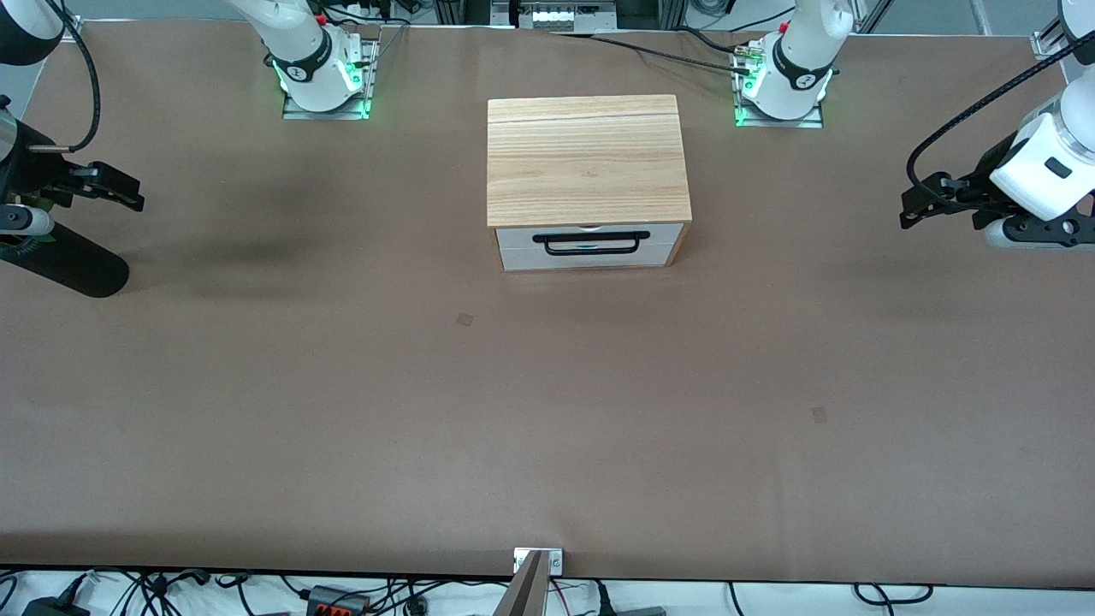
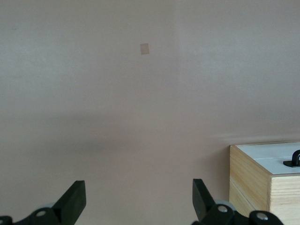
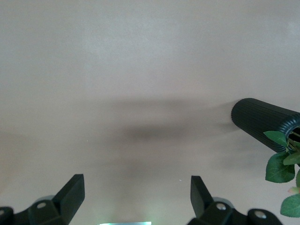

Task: Pull top drawer with both arms simultaneously
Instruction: 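Move the right gripper and the left gripper toward the drawer handle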

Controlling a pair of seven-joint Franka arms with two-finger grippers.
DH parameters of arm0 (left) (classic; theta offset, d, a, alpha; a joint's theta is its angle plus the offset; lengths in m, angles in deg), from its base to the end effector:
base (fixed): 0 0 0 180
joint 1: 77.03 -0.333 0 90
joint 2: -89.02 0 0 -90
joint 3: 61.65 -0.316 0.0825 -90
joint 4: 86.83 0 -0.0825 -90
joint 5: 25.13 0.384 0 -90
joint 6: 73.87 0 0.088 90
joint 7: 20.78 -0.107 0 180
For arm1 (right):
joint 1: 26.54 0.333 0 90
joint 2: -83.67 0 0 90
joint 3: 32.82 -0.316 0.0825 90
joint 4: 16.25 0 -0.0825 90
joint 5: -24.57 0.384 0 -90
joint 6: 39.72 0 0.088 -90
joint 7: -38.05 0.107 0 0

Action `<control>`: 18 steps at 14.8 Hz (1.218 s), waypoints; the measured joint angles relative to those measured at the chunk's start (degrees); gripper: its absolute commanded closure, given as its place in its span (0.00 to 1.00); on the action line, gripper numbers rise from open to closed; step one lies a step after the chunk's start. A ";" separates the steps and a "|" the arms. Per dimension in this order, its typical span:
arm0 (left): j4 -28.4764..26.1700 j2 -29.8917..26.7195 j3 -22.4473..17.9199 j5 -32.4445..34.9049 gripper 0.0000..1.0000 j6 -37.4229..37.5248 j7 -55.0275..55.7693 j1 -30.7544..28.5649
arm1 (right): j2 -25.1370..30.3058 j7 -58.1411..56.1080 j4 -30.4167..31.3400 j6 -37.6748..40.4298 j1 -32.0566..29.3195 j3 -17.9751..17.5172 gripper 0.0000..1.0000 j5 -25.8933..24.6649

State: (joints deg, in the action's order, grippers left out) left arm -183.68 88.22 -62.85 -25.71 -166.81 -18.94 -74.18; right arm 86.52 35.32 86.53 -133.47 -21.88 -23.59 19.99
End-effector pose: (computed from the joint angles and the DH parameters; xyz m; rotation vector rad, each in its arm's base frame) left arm 0.5504 -0.0168 0.5801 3.1317 0.0064 -0.0855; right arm 0.5329 -0.0523 0.5518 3.0722 -0.0337 -0.1734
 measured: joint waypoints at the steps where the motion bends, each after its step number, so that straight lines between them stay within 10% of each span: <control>1: 0.11 0.00 0.00 0.00 0.00 0.25 0.00 0.00 | -0.01 0.00 0.00 0.00 0.01 -0.02 0.00 0.00; 11: 1.70 1.20 0.02 -1.36 0.00 4.11 0.11 0.10 | -7.02 -0.01 -2.17 -0.55 0.66 -0.76 0.00 2.65; 18: 1.34 8.55 0.14 -22.46 0.00 5.48 -0.78 0.24 | -19.61 0.05 -5.80 -2.61 4.93 -1.22 0.00 29.31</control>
State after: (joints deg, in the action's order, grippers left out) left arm -182.34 96.77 -62.70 -48.17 -161.33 -19.72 -73.94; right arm 66.91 35.37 80.73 -136.08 -16.95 -24.81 49.31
